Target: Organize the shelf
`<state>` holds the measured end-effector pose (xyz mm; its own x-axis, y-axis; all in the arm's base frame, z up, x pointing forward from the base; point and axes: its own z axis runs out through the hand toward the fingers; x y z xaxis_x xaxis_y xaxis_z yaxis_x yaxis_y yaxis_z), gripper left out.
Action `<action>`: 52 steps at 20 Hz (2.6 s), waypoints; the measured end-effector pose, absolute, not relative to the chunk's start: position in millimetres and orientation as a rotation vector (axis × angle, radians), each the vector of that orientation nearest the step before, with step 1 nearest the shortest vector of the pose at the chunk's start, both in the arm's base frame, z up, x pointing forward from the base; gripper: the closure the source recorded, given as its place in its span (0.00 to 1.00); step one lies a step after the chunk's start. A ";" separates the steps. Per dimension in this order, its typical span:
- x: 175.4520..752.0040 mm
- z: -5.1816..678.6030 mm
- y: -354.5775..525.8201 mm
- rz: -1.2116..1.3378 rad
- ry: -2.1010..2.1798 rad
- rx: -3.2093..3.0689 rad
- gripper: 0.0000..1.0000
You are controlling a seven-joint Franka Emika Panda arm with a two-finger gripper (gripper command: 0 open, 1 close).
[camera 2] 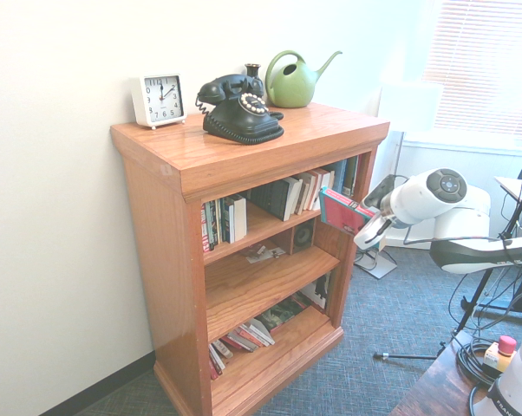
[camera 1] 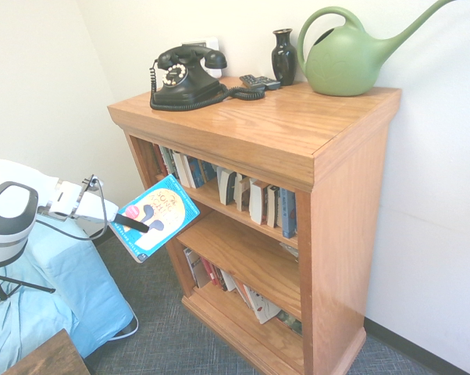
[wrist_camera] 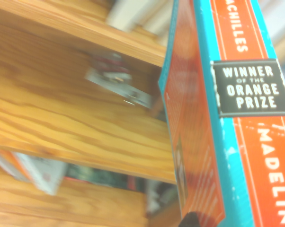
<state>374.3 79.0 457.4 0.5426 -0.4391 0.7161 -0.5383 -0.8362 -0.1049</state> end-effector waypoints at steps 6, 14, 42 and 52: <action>404.8 433.7 104.4 1.192 -0.836 2.744 1.00; 445.8 424.7 115.1 1.222 -0.861 2.843 1.00; 559.4 432.6 145.2 1.116 -1.072 3.021 1.00; 587.1 427.4 151.7 1.158 -1.023 3.006 1.00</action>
